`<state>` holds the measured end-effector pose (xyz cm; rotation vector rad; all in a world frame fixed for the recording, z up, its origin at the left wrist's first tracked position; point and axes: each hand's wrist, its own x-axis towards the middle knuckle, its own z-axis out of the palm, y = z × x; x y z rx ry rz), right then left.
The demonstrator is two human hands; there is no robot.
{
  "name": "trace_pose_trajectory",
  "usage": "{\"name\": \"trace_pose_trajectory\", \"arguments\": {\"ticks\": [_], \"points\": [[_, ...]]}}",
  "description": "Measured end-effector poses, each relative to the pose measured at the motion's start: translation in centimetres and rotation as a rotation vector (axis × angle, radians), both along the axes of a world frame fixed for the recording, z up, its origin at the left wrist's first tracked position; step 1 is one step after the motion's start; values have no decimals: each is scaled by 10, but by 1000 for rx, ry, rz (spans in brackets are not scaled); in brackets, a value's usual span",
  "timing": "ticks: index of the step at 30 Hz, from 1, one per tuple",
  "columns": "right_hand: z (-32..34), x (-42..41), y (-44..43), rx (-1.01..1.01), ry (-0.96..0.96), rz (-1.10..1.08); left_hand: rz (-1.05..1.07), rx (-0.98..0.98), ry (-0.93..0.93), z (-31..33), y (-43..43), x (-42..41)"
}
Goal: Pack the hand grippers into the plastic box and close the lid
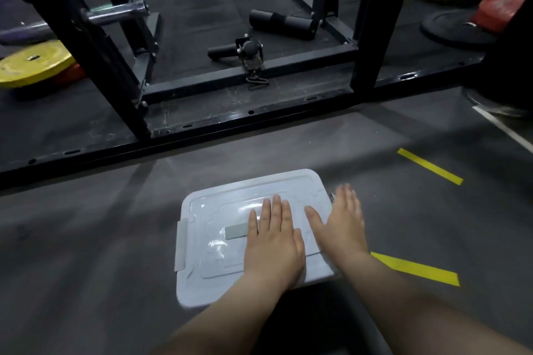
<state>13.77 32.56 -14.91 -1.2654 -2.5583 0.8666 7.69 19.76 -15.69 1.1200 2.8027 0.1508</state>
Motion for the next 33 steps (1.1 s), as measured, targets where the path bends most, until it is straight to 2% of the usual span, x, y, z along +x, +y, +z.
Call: {"name": "trace_pose_trajectory", "arguments": {"ticks": [2,3,10,14,22,26,30,33], "points": [[-1,-2,4,-245,-9,-151,-5,10,-2,1,-1,-1],[-3,-4,5,-300,-1,-167,-1,13,-2,3,-1,-1],[-1,4,-3,-38,147,-34,2,-9,-36,7,-2,1],[-1,10,-2,-63,205,30,-1,-20,-39,7,-3,2],[-6,4,-6,49,118,69,12,8,-14,7,-1,2],[-4,6,-7,20,114,76,-8,47,-12,2,-4,-2],[3,9,-8,-32,86,93,-59,123,62,3,-34,-1],[4,13,-12,-66,109,74,49,173,141,2,-79,-2]]}}
